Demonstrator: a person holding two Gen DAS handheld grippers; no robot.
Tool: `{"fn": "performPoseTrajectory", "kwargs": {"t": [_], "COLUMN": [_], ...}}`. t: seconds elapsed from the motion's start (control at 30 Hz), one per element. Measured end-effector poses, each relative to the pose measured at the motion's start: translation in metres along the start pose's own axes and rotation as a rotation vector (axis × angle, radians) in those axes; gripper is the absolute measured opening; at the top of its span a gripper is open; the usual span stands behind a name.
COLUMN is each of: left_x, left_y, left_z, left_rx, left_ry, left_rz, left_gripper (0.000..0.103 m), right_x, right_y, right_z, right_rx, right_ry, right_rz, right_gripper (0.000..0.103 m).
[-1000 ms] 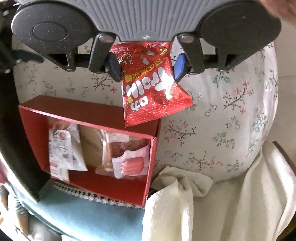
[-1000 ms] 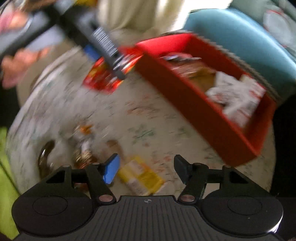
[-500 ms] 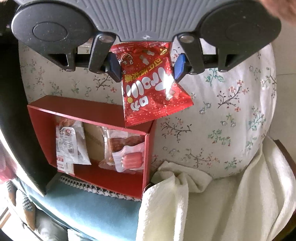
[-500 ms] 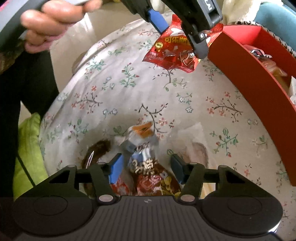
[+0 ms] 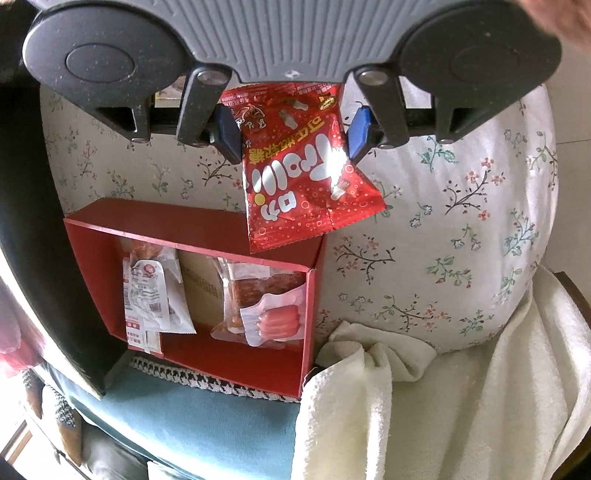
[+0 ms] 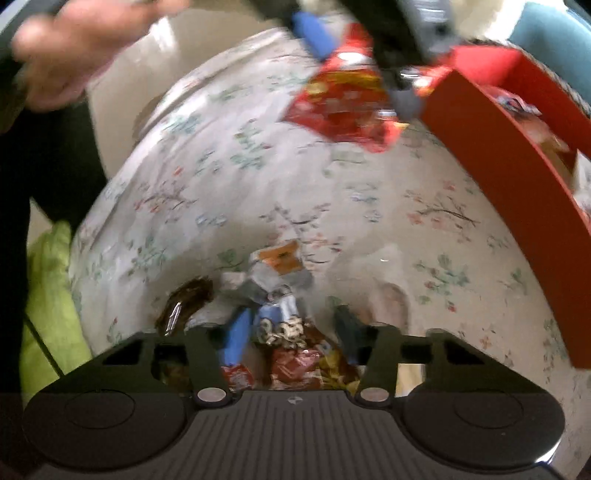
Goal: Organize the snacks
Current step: 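Hold the Trolli bag in the left tool while the right tool reaches down toward the packets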
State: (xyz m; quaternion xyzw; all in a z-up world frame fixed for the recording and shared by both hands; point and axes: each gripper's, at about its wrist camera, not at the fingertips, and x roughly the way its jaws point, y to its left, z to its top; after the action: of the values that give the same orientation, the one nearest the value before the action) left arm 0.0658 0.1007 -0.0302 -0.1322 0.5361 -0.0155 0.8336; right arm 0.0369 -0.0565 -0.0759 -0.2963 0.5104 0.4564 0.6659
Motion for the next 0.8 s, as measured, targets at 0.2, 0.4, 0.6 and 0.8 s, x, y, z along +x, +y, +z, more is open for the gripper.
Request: {"fn": "performPoseTrajectory", "kwargs": {"t": [0.2, 0.4, 0.6, 0.8], "left_x": [0.001, -0.002, -0.001, -0.003], "left_y": [0.000, -0.001, -0.002, -0.002], "left_z": [0.001, 0.003, 0.002, 0.001], "left_rx": [-0.003, -0.003, -0.004, 0.001], "left_ry": [0.003, -0.011, -0.007, -0.012], "left_rz": [-0.008, -0.012, -0.010, -0.010], "left_gripper": [0.051, 0.051, 0.051, 0.051], "right_x": [-0.009, -0.012, -0.002, 0.010], "right_y": [-0.016, -0.027, -0.007, 0.024], "right_z": [-0.001, -0.002, 0.002, 0.002], "right_rx": [0.121, 0.189, 0.106, -0.019], "right_ry": [-0.018, -0.049, -0.046, -0.045], "right_rz": [0.028, 0.030, 0.034, -0.064], "right_gripper": [0.036, 0.039, 0.072, 0.080]}}
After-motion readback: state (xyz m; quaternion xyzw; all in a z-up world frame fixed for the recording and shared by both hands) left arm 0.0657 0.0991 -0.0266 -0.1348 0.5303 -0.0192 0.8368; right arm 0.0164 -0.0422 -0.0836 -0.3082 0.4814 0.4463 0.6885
